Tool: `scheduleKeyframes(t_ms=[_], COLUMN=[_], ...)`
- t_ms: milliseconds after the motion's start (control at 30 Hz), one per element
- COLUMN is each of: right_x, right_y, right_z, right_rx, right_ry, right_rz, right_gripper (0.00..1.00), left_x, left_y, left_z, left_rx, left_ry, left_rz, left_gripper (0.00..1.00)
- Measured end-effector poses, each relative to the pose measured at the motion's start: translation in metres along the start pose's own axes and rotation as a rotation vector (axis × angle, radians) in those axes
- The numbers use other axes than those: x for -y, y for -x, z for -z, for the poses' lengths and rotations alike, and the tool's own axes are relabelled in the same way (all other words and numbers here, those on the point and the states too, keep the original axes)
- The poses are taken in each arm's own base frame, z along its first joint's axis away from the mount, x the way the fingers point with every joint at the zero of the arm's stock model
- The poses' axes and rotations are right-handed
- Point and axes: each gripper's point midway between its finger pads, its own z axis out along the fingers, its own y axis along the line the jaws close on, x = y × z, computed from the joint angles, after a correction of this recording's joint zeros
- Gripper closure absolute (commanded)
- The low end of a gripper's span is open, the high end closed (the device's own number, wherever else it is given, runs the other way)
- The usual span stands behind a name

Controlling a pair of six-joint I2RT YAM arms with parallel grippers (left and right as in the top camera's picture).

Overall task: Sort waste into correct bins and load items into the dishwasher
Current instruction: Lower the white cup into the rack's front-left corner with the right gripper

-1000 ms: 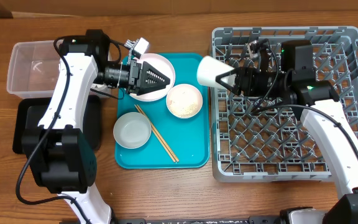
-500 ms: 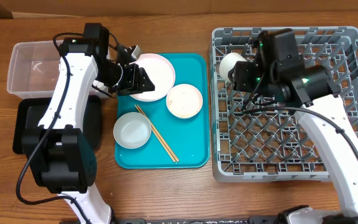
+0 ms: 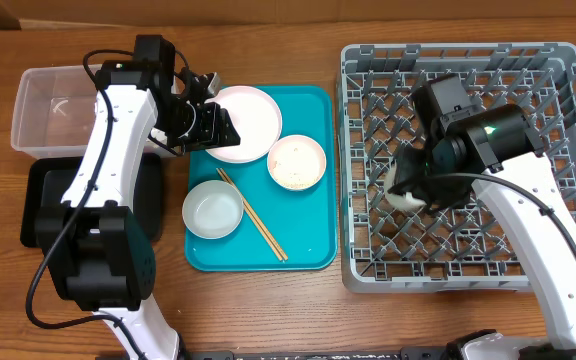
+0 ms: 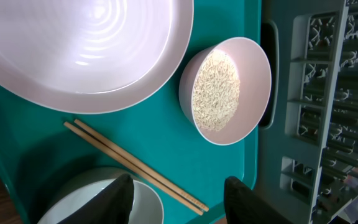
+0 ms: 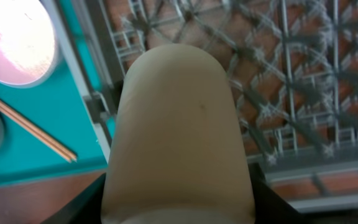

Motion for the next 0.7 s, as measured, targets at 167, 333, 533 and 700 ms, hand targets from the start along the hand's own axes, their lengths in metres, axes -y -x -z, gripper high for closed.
scheduleKeyframes(t_ms=[167,333,533,700], right_x=[0.001,-0.017,-0.026,-0.017], right_y=[-0.023,-0.042,-0.064,-0.073], right_z=[0.001,0.001,-0.011,-0.03], right_rx=[-0.089,-0.114,-0.161,-0.201], right_ry=[-0.016,-0.015,-0.037,-0.077], right_rz=[-0.024,0.021,0.03,-0.001], right_gripper=[0.52,0.52,0.52,0.52], left_x=[-0.001,-0.001,-0.001,-0.001], left_y=[0.001,0.001,0.001,0.001], left_z=[0.0,0.0,0.0,0.0], left_rx=[0.003,0.003,0.003,0.003], left_ry=[0.004,0.005,0.005,0.005], left_rz=[-0.002,-0.002,-0.001,-0.002], left_gripper=[0.5,0.5,0.5,0.5])
